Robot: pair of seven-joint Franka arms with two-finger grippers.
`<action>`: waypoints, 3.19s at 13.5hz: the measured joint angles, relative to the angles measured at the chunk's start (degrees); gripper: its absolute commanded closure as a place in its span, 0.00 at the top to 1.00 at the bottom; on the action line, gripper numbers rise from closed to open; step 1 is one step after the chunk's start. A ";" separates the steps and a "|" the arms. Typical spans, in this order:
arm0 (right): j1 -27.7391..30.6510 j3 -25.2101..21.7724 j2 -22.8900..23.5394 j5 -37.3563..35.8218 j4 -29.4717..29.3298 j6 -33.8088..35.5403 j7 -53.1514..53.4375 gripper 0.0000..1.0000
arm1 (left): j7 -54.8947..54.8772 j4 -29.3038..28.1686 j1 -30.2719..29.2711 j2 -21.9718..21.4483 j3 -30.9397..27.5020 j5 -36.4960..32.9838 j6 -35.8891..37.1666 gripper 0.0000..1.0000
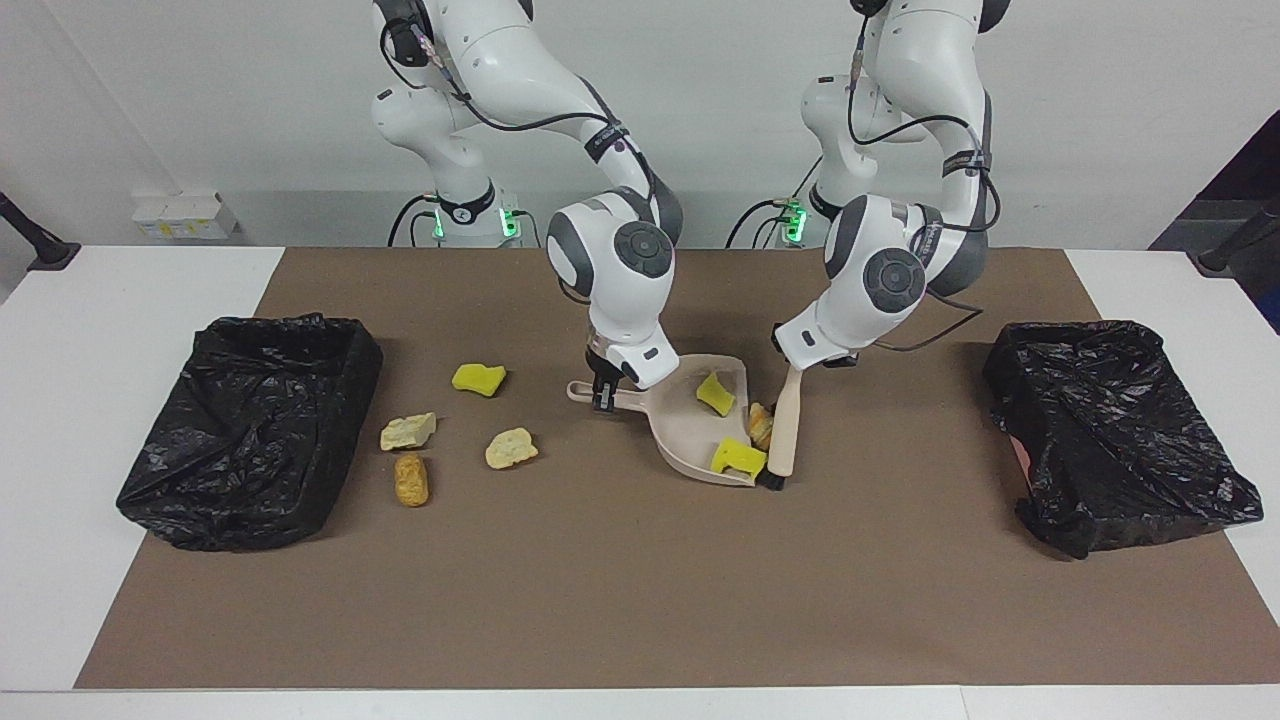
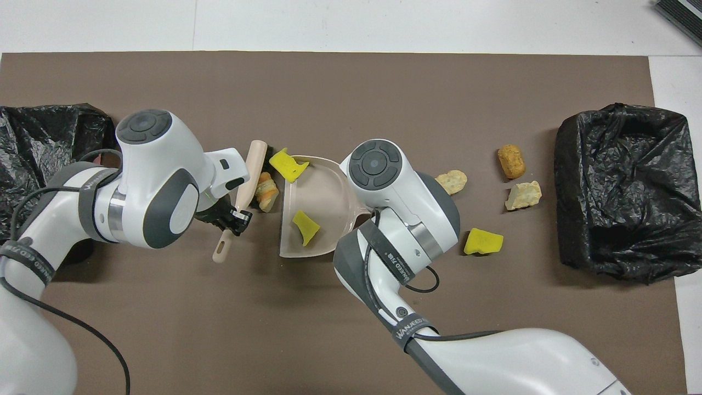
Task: Sweep and dump trash in bin
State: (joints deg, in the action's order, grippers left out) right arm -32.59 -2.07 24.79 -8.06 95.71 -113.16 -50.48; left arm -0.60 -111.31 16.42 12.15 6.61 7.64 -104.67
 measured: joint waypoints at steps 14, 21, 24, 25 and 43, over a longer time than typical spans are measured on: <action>2.94 -0.28 -1.89 -0.05 1.46 -1.38 -1.18 0.00 | 3.24 2.46 2.00 -7.45 -0.96 8.62 12.04 0.00; 14.24 -0.63 -8.12 -0.02 -3.70 9.98 -15.97 0.00 | 23.04 -7.29 13.23 -13.22 0.35 8.72 3.02 0.00; 21.10 -0.89 -9.65 -0.02 -5.72 13.06 -20.89 0.00 | 32.77 -12.29 18.90 -14.58 0.46 8.73 -3.39 0.00; 23.77 -0.94 -10.14 -0.04 -5.90 13.09 -22.90 0.00 | 35.68 -13.26 20.88 -14.56 0.49 8.73 -4.90 0.00; 47.19 -3.96 -12.21 -26.60 -6.14 11.12 -21.87 0.00 | 34.38 -20.25 23.84 -13.78 -0.06 8.73 -13.55 0.00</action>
State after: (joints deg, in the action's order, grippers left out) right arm 14.60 -6.03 12.58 -34.66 89.57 -102.04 -72.35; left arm 33.77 -131.56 40.26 -1.63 6.56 16.37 -118.22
